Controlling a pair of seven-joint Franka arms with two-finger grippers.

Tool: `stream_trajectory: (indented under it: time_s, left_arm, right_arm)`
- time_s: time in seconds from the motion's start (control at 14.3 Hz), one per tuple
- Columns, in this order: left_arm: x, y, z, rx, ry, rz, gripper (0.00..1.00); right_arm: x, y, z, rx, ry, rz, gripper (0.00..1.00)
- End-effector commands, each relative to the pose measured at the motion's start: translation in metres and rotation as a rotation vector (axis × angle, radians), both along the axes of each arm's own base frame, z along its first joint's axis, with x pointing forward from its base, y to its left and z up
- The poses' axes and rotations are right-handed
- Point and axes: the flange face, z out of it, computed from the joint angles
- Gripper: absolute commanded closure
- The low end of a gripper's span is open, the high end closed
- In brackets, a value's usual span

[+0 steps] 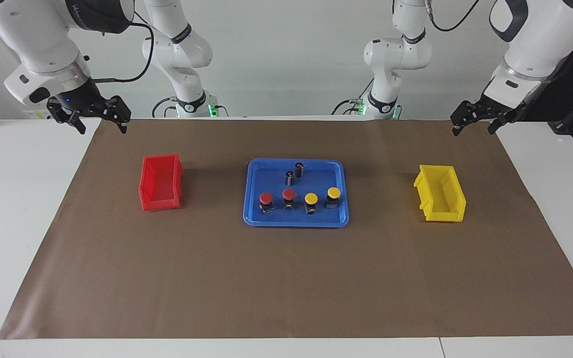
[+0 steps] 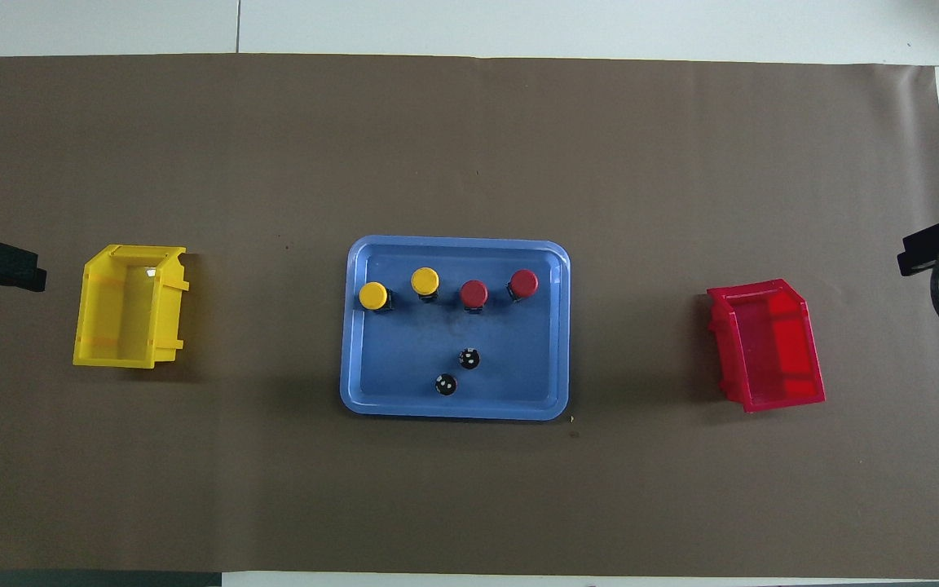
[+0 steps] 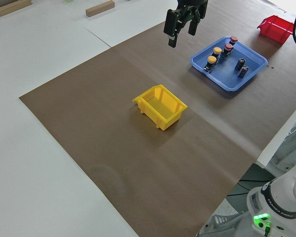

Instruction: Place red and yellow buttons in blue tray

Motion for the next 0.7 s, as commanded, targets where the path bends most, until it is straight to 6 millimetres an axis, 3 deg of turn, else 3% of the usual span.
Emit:
stream_trajectory:
  time_s: [0.0,0.63]
  left_arm:
    - [0.000,0.001,0.009,-0.026,0.011,-0.025,0.00]
    - [0.007,-0.013,0.016,-0.031,-0.042,-0.050,0.00]
  right_arm:
    - [-0.004,-0.003,0.001,0.007,-0.007,0.020,0.00]
    - [-0.003,-0.003,0.001,0.007,-0.011,0.021,0.00]
